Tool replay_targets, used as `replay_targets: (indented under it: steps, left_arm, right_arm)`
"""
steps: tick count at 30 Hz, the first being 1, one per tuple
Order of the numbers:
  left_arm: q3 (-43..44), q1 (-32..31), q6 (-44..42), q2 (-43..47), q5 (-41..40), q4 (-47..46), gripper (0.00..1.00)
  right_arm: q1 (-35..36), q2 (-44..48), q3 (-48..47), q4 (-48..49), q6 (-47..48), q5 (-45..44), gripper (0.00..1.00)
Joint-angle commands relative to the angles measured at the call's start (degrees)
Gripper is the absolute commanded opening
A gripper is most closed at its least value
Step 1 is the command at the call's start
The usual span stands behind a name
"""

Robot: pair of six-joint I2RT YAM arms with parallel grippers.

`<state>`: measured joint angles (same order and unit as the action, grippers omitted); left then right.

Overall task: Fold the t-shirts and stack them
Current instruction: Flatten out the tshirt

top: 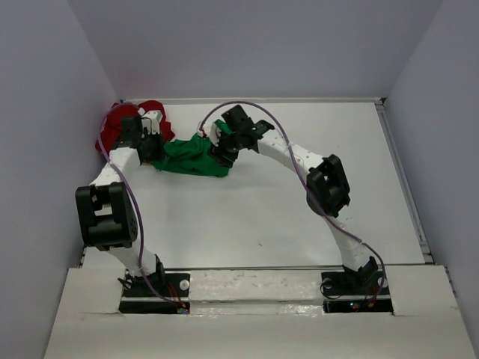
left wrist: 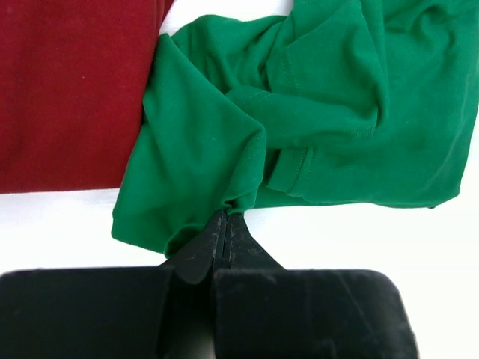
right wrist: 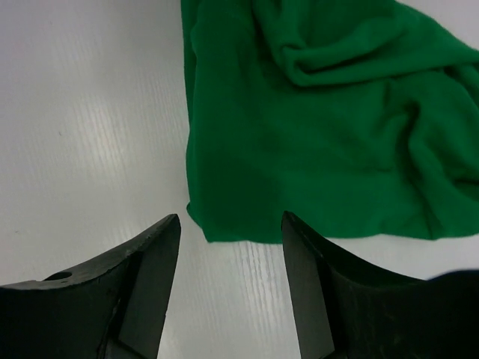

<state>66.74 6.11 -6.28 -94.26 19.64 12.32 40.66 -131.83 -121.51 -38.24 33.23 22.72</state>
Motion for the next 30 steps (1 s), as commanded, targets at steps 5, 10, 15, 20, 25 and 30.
replay_targets:
  steps: [5,10,15,20,25,30]
  left_arm:
    - [-1.8,0.2,-1.3,4.0,-0.3,-2.4,0.00]
    - [-1.8,0.2,-1.3,3.3,0.0,-2.5,0.00]
    - [-1.9,0.2,-1.4,3.6,0.5,-2.4,0.00]
    - [-2.3,0.2,-1.5,3.9,0.9,-2.6,0.00]
    - [-2.0,0.2,-1.5,3.3,1.5,-2.3,0.00]
    - [-1.9,0.2,-1.5,2.9,2.2,-2.3,0.00]
  right_arm:
    - [2.1,-3.9,-5.6,9.0,3.8,6.6,0.66]
    - [3.6,-6.0,-6.3,10.3,5.6,6.6,0.68]
    - [4.2,-9.1,-8.8,10.6,9.2,5.5,0.70]
    - [4.7,-13.5,-15.4,11.8,10.1,4.8,0.69]
    - [4.7,-14.6,-16.0,12.8,10.1,4.5,0.68]
    - [4.7,-13.7,-12.7,12.8,9.9,4.4,0.68]
